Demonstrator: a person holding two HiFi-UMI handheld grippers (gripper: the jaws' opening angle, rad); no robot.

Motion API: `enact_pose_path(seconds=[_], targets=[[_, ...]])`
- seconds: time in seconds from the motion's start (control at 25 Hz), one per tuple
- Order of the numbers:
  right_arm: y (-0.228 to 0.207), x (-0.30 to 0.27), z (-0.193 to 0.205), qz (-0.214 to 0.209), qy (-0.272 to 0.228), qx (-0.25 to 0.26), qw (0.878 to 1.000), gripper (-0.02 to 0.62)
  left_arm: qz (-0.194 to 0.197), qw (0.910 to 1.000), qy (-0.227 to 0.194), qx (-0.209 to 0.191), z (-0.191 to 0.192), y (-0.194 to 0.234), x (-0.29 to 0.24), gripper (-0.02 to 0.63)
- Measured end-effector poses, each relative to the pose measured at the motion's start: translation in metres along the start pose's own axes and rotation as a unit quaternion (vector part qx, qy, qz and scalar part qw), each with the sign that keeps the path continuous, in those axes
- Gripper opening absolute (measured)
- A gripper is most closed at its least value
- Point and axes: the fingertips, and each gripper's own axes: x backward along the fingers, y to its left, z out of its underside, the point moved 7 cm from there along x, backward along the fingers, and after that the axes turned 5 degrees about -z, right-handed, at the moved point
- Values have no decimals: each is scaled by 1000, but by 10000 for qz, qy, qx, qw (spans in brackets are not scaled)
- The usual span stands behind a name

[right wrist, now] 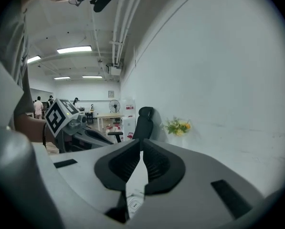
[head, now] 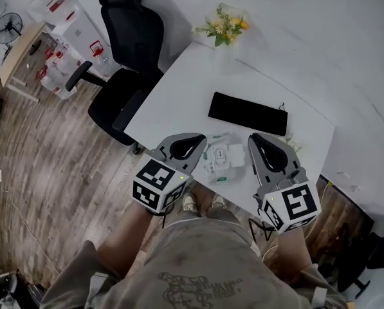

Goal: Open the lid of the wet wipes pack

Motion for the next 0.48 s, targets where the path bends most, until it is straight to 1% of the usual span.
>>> enact_pose_path(seconds=[0.08, 0.28, 0.4, 0.48], targets=[[4, 9, -11, -16, -152, 62, 9999, 43, -54, 9996, -260, -131, -17, -5, 12, 15], [21, 32, -34, -118, -339, 273, 9990, 44, -221, 9957, -699, -564, -47, -19, 43, 15], [33, 43, -45, -201, -470, 305, 9982, 44, -430, 9915, -873, -863, -56, -25, 63, 15], [40, 46, -47, -270, -518, 307, 9978, 44, -591, 9890, -936, -985, -55, -29, 74, 15]])
